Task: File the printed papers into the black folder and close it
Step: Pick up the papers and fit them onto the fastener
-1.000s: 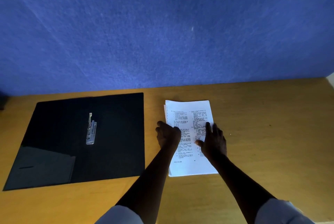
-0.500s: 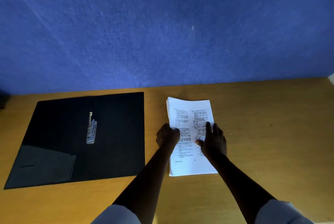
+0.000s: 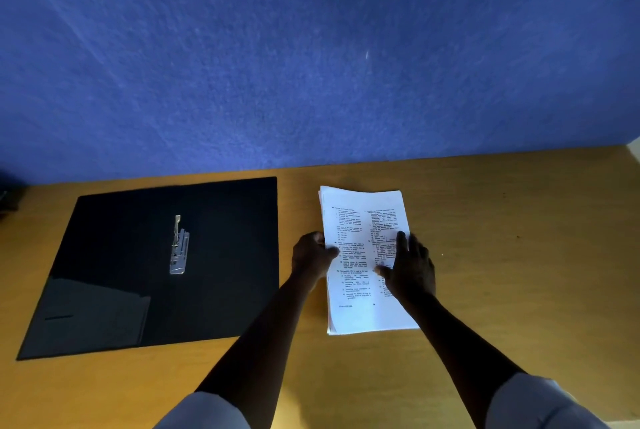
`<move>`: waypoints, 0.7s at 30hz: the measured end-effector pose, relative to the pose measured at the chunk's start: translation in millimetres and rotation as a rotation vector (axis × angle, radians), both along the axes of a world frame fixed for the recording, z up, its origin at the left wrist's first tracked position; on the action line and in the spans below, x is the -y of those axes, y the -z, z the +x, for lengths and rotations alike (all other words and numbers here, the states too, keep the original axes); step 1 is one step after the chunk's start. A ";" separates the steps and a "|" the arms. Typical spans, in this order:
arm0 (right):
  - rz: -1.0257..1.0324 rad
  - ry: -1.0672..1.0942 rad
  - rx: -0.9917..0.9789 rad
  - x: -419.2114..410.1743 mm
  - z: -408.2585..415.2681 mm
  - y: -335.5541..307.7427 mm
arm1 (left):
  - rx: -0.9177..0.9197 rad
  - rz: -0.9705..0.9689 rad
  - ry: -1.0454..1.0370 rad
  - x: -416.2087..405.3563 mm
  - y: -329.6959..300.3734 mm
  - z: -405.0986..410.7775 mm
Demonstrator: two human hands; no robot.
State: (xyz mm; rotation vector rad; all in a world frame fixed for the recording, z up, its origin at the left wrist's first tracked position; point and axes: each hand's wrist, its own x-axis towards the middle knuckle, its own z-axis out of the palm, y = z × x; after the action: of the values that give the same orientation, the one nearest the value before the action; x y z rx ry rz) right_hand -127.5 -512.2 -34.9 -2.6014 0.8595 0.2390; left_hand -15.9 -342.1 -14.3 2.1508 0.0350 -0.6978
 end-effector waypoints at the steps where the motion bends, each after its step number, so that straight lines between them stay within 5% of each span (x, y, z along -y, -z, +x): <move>1: 0.012 0.012 0.005 0.7 0.5 -0.8 | 0.023 -0.006 0.027 0.4 -2.7 -0.3; 9: 0.479 0.367 0.459 21.7 10.7 -17.7 | 0.156 -0.249 0.160 -14.8 -35.6 10.7; 14: 0.855 0.337 0.595 35.5 19.4 -37.0 | 0.125 -0.471 0.206 -32.4 -52.9 23.3; 21: 0.827 0.310 0.747 23.5 30.2 -67.3 | 0.289 -0.459 0.082 -47.8 -67.6 32.1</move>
State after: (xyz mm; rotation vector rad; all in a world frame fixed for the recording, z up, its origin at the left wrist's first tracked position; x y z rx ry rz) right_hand -97.3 -535.7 32.3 -1.5609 0.6609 -0.3752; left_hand 16.2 -294.3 53.4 1.7930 -0.3378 -0.3860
